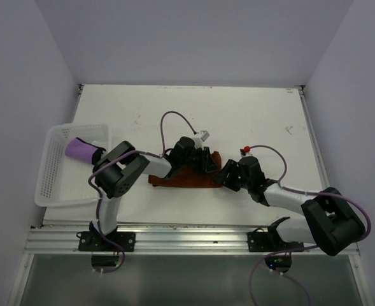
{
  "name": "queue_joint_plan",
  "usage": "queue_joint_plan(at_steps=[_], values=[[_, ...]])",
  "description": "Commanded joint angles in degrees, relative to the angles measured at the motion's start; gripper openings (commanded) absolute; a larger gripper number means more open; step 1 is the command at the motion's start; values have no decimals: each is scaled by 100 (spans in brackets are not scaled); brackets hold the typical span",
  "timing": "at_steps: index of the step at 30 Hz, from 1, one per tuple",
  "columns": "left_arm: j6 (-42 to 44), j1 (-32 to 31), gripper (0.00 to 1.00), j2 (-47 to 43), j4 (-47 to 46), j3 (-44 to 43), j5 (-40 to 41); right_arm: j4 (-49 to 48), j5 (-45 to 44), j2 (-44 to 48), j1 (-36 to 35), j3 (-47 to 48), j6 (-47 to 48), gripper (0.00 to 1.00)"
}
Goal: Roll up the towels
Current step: Roll the towel
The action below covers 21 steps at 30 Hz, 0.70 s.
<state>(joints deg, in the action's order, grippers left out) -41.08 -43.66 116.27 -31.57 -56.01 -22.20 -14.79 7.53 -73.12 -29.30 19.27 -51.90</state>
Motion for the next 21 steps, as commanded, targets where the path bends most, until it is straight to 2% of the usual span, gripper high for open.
queue_joint_plan(at_steps=[1,4,10,11,13,15,18,21], values=[[56,-64,31,-104,310,187,128,310,-59,-360,-67,-160,-31,52],[65,-64,31,-122,353,169,128,397,-129,-501,-102,-81,-40,50],[56,-64,31,-140,389,160,111,713,-278,-493,-120,-46,57,31],[48,-64,31,-131,397,143,101,766,-322,-466,-129,-37,83,25],[65,-72,32,-131,424,134,23,941,-410,-387,-120,-11,197,20],[144,-73,33,-166,598,108,14,1282,-541,-169,-129,68,381,5],[162,-73,33,-192,714,29,22,1461,-665,104,-120,112,557,0],[206,-73,33,-236,916,-173,-4,1742,-709,324,-120,16,628,0]])
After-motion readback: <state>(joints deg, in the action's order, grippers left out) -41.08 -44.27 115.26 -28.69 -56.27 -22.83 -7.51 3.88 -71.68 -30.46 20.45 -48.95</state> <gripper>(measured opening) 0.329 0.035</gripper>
